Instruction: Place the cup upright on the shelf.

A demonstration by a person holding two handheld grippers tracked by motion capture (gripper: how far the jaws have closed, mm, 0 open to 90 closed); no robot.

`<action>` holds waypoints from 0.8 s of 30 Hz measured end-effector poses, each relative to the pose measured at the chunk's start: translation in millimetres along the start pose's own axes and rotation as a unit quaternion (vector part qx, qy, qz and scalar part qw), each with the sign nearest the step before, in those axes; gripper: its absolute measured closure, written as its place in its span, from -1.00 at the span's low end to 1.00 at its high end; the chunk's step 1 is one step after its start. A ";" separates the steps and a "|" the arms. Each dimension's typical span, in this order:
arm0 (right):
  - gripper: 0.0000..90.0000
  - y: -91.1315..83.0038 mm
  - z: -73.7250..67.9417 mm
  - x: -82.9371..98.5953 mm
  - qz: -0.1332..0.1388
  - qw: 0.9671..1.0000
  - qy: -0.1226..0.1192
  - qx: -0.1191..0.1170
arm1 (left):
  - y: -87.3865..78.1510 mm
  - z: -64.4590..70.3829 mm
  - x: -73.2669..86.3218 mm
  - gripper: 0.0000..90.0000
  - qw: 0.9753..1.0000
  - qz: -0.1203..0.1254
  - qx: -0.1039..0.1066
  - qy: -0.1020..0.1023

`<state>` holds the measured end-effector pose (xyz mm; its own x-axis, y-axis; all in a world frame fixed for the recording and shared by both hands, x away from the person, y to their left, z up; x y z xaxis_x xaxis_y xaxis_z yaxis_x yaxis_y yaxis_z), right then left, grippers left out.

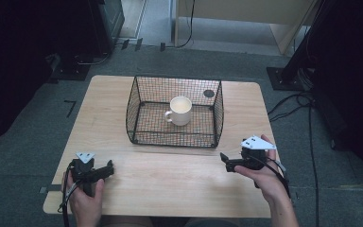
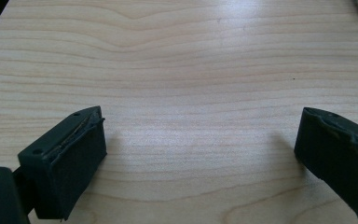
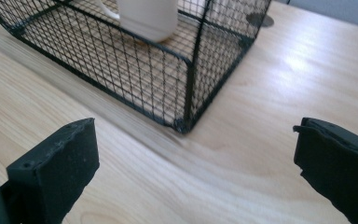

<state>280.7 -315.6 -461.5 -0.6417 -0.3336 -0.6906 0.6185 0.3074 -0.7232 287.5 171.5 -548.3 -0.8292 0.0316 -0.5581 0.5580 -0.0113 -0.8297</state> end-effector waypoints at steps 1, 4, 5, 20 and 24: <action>-1.00 0.0 0.0 0.0 0.000 1.000 0.000 0.000 | 0.0 0.0 0.0 -0.95 1.000 0.000 0.000 0.000; -1.00 -0.6 6.1 13.0 -0.003 1.000 0.010 0.002 | 0.0 0.0 0.0 -0.95 1.000 0.000 0.000 0.000; -1.00 -0.2 8.2 17.6 -0.005 1.000 0.013 0.003 | 0.0 0.0 0.0 -0.95 1.000 0.000 0.000 0.000; -1.00 -1.4 45.5 89.3 -0.032 0.997 0.066 0.037 | -0.1 -0.2 0.1 -0.95 1.000 -0.001 0.000 0.002; -1.00 -1.4 51.5 104.5 -0.038 0.996 0.078 0.037 | -0.1 -0.3 0.0 -0.95 1.000 -0.001 0.000 0.002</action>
Point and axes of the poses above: each handheld gripper's, and its own axes: y roughly forward along the jaws, x roughly out of its underside, z roughly to its right, the point moved 4 cm from there along y, roughly forward along the jaws, and after that the axes turned 10 degrees about -z, right-handed, at the moved point
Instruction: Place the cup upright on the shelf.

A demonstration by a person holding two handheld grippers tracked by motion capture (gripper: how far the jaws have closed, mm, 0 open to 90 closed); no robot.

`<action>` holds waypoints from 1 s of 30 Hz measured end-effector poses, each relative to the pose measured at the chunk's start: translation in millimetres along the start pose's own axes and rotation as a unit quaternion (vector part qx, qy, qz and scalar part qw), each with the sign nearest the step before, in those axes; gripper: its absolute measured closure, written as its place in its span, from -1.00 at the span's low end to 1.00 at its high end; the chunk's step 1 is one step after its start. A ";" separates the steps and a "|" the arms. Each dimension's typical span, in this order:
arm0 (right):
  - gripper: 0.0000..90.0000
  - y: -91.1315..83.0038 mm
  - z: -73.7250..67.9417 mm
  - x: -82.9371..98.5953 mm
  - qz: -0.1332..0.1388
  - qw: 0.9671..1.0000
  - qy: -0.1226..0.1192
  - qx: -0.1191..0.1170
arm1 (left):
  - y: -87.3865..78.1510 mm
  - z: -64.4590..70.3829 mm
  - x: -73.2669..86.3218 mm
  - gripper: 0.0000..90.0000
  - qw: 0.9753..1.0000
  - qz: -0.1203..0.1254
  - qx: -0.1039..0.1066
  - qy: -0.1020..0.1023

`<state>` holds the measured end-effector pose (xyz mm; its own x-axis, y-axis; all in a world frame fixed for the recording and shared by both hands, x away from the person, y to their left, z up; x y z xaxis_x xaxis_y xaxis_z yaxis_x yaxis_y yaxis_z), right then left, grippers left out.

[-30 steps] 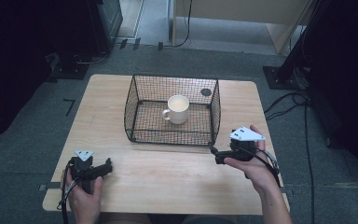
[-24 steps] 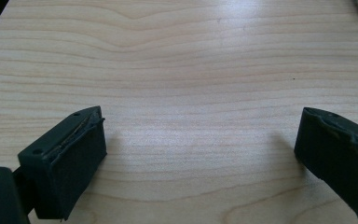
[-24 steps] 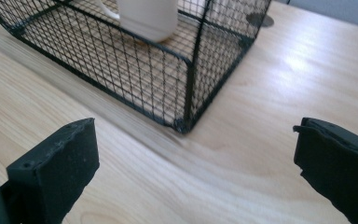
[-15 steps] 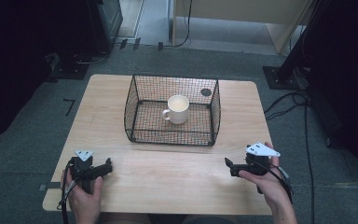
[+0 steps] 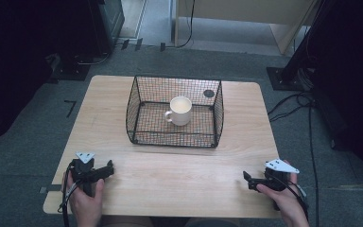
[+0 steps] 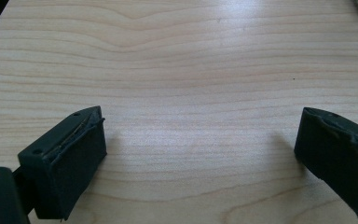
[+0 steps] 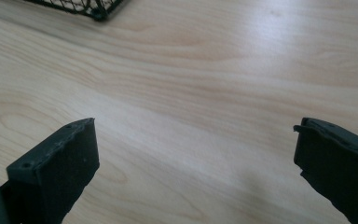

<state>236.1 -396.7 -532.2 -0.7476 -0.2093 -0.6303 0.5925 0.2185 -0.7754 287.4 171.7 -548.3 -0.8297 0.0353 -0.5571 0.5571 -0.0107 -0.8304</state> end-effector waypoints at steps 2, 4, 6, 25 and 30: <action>-1.00 1.5 3.2 5.6 -0.004 1.000 -0.001 0.005 | 0.0 0.0 0.0 -0.95 1.000 0.000 0.000 0.000; -1.00 3.5 6.4 11.3 -0.013 1.000 0.003 0.012 | 0.0 0.0 0.0 -0.95 1.000 0.000 0.000 0.000; -1.00 5.3 8.7 14.7 -0.022 1.000 0.006 0.015 | 0.0 0.0 0.0 -0.95 1.000 0.000 0.000 0.000; -0.98 14.9 14.4 17.1 -0.029 0.999 0.031 0.032 | 0.0 0.0 0.1 -0.95 1.000 0.000 0.000 0.000; -0.98 14.8 14.6 17.1 -0.029 0.998 0.040 0.037 | 0.2 0.4 -0.2 -0.95 1.000 0.000 0.002 0.002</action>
Point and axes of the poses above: each handheld gripper's, and its own axes: y roughly forward along the jaws, x roughly out of its underside, z roughly to its right, the point moved 4 cm from there along y, roughly forward along the jaws, and after that the axes turned 10 degrees about -z, right-handed, at the moved point
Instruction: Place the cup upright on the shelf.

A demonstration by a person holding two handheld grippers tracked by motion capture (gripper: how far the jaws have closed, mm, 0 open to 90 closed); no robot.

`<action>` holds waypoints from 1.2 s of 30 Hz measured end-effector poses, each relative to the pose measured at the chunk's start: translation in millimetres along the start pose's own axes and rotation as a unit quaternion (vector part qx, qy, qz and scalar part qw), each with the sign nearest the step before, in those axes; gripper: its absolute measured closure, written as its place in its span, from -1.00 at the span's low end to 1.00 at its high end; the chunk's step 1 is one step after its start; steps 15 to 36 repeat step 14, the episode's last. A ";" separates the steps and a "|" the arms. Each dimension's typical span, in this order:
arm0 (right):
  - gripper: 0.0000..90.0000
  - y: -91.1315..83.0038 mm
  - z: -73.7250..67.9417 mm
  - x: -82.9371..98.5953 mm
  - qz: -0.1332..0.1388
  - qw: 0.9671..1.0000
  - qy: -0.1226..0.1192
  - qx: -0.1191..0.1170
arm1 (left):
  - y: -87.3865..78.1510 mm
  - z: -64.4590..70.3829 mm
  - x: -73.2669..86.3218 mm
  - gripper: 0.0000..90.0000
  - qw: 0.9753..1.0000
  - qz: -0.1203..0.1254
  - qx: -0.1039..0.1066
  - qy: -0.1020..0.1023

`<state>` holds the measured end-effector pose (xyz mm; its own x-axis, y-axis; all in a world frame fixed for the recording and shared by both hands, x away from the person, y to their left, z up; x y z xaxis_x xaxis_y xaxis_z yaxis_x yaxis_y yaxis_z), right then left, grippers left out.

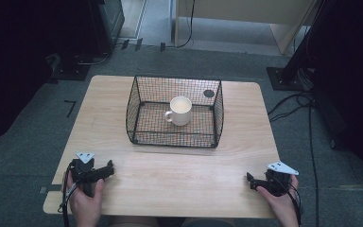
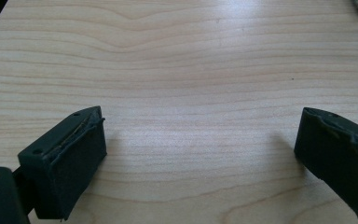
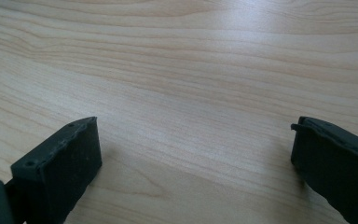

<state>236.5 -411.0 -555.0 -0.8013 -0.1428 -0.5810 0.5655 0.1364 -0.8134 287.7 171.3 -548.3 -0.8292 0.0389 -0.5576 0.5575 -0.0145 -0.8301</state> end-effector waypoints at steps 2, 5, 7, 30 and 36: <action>-0.98 0.0 0.3 0.0 0.000 1.000 0.002 0.001 | 0.1 0.3 -0.3 -0.95 1.000 -0.001 0.000 0.001; -0.98 0.1 0.7 -0.1 0.001 1.000 0.003 0.003 | 0.3 0.5 -0.5 -0.95 1.000 0.000 -0.001 0.000; -0.98 0.1 0.7 -0.2 0.001 1.000 0.003 0.003 | 0.3 0.6 -0.5 -0.95 1.000 0.000 0.000 -0.001; -0.98 0.2 2.6 -0.4 0.000 1.000 0.018 0.012 | 0.3 0.6 -0.5 -0.95 1.000 0.000 -0.001 -0.001; -0.98 0.2 2.6 -0.4 0.000 1.000 0.018 0.012 | 0.3 0.6 -0.5 -0.95 1.000 0.000 -0.001 -0.001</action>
Point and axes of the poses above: each handheld gripper's, and its own axes: y roughly forward along the jaws, x roughly out of its underside, z roughly to its right, the point moved 4 cm from there along y, roughly forward along the jaws, and after that the axes turned 10 degrees about -z, right-handed, at the moved point
